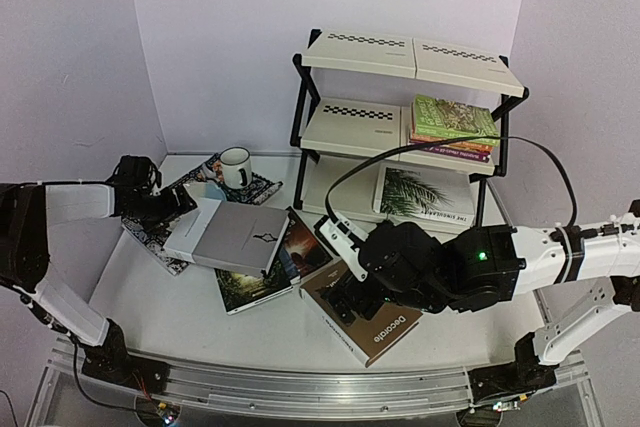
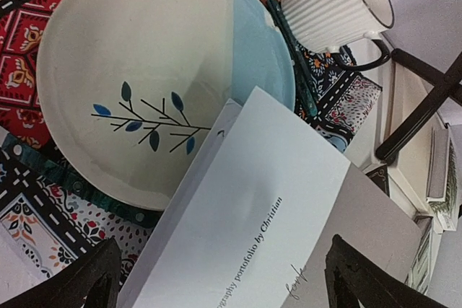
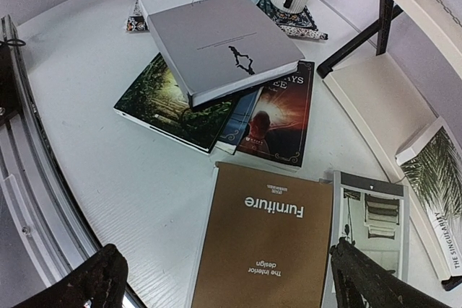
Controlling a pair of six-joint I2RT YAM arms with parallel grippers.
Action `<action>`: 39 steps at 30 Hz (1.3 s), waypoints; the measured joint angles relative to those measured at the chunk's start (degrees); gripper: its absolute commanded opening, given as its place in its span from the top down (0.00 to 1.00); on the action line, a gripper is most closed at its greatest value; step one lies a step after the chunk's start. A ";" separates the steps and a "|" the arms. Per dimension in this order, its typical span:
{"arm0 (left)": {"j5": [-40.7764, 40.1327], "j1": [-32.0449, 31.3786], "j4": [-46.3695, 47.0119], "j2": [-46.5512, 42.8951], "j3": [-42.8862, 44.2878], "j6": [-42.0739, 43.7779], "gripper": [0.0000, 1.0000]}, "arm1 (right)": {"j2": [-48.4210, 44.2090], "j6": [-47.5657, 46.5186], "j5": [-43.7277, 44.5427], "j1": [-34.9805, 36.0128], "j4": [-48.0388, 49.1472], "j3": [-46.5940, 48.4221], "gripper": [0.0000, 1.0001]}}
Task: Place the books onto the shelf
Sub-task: Adjust the book in the book pile.
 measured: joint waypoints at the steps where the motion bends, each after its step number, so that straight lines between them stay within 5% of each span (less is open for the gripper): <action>1: 0.69 0.19 0.11 1.24 0.38 0.19 0.02 | 0.00 0.00 -0.02 0.00 0.00 0.00 0.02; 10: 6.03 0.66 1.41 6.52 2.40 2.39 0.09 | 0.00 0.02 -0.02 0.00 0.02 0.00 0.02; 18: 13.72 0.77 1.32 9.72 3.40 4.68 0.44 | 0.00 0.00 -0.04 0.00 0.02 0.00 0.02; 25: 20.50 0.77 1.36 8.08 2.79 5.00 0.61 | 0.06 -0.26 -0.11 0.00 0.00 0.00 0.02; 33: 26.86 0.52 1.46 -0.75 -1.35 3.14 0.56 | 2.08 -2.79 -0.04 0.00 0.01 0.01 0.02; 36: 27.36 0.28 1.28 -2.96 -2.94 2.48 0.41 | 2.78 -3.45 0.00 0.00 -0.01 0.24 0.02; 39: 25.75 0.27 0.46 -4.42 -3.29 2.07 0.37 | 3.25 -3.94 0.02 0.00 0.00 0.69 0.02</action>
